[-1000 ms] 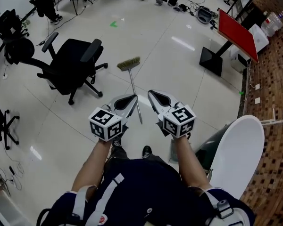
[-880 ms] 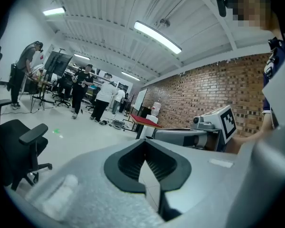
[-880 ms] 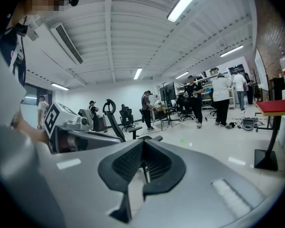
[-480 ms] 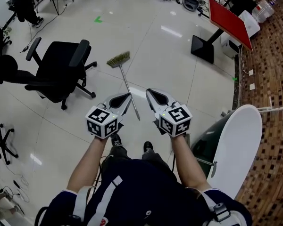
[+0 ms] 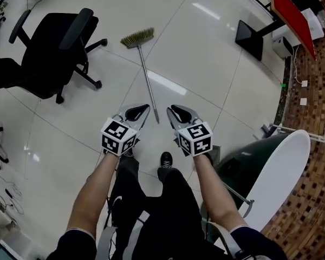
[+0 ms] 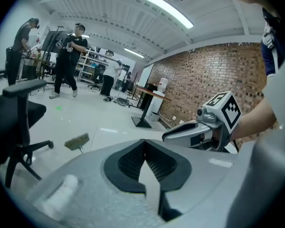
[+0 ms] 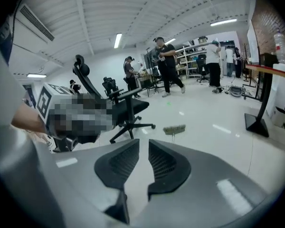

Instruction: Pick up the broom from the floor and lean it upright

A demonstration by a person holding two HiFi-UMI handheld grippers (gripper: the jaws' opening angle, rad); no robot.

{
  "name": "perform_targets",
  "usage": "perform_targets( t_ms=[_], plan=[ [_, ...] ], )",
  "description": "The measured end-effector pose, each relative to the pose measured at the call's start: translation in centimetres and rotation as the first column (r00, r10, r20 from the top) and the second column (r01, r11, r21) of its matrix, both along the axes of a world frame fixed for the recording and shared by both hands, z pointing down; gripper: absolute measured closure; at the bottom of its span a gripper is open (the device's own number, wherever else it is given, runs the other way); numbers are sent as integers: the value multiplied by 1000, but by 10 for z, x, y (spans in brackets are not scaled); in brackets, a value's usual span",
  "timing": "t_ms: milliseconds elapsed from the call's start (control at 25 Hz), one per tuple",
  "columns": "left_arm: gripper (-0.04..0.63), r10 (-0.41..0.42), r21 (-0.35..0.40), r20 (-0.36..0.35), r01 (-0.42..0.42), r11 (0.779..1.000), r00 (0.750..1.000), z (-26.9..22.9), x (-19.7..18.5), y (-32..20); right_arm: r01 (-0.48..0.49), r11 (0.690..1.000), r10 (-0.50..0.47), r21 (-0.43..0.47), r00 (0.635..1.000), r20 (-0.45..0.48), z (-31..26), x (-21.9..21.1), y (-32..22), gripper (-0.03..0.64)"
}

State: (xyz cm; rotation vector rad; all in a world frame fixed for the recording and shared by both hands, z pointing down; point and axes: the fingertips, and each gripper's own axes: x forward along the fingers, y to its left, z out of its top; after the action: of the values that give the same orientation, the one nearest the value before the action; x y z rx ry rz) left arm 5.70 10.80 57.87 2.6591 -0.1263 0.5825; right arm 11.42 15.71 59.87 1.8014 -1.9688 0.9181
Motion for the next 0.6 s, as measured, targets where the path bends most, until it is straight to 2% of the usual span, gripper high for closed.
perform_targets(
  t_ms=[160,320,480,600],
  plan=[
    [595,15,-32,29,-15,999,999,104,0,-5,-26,995,27,-101,1000,10,119,8,11,547],
    [595,28,-46,92,-24,999,995,208,-7,-14,-64,981,68,-185,998,17,233,6,11,525],
    [595,28,-39,161,-22,999,987,297,-4,-25,-94,969,99,-227,995,12,331,8,7,522],
    [595,50,-33,170,-45,998,984,351,2,-32,-111,962,116,-249,993,5,396,10,7,511]
  ],
)
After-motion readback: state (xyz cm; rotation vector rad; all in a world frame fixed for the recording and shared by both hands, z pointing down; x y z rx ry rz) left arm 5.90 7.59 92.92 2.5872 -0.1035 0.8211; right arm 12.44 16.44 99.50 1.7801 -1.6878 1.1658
